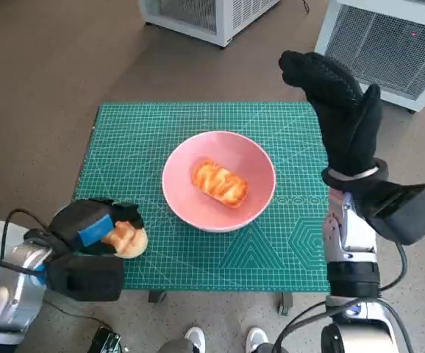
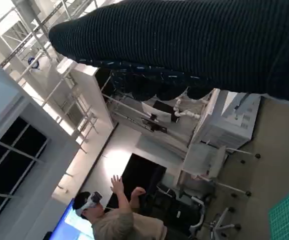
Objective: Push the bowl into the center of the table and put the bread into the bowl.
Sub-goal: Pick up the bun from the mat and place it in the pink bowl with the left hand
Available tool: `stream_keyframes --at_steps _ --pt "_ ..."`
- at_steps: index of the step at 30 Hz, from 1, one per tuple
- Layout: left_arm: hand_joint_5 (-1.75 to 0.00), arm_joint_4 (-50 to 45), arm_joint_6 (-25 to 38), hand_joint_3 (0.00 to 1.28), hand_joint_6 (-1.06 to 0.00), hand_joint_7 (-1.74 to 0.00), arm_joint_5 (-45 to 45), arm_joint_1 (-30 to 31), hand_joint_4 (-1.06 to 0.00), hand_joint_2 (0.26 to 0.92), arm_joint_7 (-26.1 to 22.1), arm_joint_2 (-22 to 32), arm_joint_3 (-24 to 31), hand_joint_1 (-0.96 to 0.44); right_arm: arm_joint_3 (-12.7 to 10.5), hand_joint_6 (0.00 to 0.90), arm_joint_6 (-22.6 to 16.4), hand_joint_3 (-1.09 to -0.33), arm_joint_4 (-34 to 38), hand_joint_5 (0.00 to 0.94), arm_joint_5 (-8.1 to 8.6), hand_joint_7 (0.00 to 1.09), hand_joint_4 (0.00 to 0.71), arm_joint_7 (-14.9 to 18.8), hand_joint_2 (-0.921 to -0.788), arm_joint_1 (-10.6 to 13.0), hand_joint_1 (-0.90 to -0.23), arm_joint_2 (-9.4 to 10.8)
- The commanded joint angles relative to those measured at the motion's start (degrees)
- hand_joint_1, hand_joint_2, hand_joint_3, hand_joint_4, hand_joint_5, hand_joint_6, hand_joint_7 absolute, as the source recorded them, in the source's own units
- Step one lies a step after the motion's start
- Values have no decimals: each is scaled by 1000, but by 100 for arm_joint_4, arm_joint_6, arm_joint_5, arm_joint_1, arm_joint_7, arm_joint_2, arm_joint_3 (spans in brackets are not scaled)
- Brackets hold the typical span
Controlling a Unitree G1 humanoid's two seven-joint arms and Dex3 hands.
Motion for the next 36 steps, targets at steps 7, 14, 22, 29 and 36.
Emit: stream_keyframes --at_steps 7,14,22,29,36 --pt "-1185 -163 -16 35 -675 -1025 -228 -122 -754 915 -64 -95 164 4 -15 108 86 -736 4 2 6 445 213 -28 -921 184 -717 17" --pt "-1169 -198 -39 34 -677 -1032 -295 -103 -761 913 -100 -66 199 3 -29 112 88 -733 -10 2 11 442 214 -47 -921 203 -705 23" --pt "-1157 -512 44 33 -681 -1041 -455 -32 -762 912 -265 -20 416 4 -33 115 59 -733 -13 1 4 438 213 -65 -921 229 -700 48" --pt "-1083 -1090 378 24 -675 -1092 -566 -177 -788 910 -543 18 674 4 -37 117 53 -734 19 0 -9 433 211 -83 -921 206 -689 55" --pt "-1001 -1641 786 9 -692 -1083 -658 -650 -848 900 -791 71 1006 4 -24 116 69 -737 27 1 -19 430 210 -84 -921 176 -690 46"
